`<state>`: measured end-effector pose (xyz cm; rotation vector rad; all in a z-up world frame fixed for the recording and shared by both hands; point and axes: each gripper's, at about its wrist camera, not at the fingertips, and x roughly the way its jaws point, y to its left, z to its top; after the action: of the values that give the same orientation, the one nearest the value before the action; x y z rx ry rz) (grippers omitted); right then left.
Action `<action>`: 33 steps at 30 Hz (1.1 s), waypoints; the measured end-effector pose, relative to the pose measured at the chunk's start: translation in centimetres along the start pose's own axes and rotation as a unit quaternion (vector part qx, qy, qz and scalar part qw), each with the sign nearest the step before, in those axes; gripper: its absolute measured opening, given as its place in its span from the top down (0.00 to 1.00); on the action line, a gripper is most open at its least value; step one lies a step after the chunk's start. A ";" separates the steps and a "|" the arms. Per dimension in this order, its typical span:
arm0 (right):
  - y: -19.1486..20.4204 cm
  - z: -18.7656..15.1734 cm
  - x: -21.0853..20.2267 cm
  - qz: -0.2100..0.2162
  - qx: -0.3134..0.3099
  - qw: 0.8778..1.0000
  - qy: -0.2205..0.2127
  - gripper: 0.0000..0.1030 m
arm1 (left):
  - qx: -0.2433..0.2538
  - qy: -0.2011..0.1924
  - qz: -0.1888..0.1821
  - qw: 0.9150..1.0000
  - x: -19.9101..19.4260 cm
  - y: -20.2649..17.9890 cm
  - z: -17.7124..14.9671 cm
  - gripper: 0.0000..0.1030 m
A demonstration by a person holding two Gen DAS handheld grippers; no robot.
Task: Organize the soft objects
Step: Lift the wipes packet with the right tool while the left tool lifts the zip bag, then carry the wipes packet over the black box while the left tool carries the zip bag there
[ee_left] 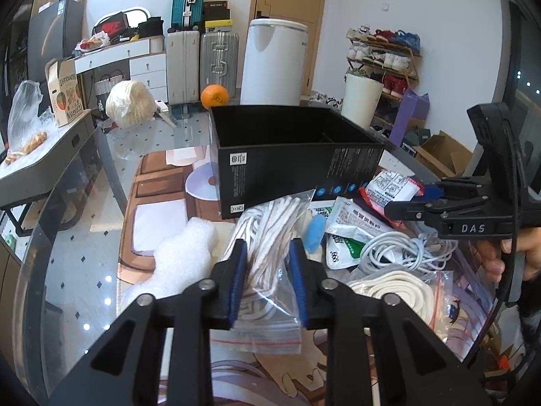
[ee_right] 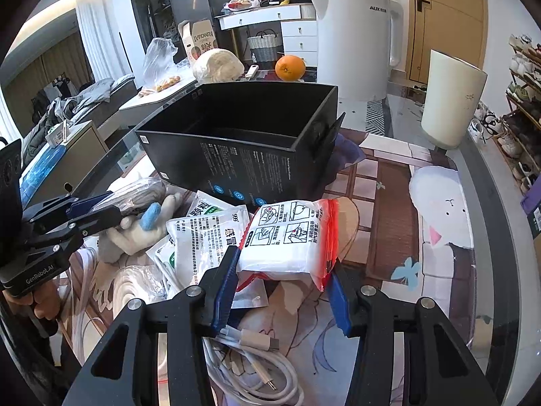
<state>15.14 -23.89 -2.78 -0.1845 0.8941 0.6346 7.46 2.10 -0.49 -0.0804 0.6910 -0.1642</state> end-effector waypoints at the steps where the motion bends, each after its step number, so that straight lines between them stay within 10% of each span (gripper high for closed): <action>1: 0.0 0.0 0.0 0.001 0.000 1.000 -0.001 0.53 | -0.003 -0.003 -0.001 1.000 -0.2 0.1 0.0 0.82; 33: 2.0 3.0 -7.1 0.021 -0.024 0.993 -0.110 0.53 | 0.000 -0.117 -0.003 0.993 -4.7 0.5 5.1 0.86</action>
<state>12.70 -24.17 4.84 -0.1374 0.6719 0.7012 7.22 3.51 6.33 -0.1002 0.4578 -0.1575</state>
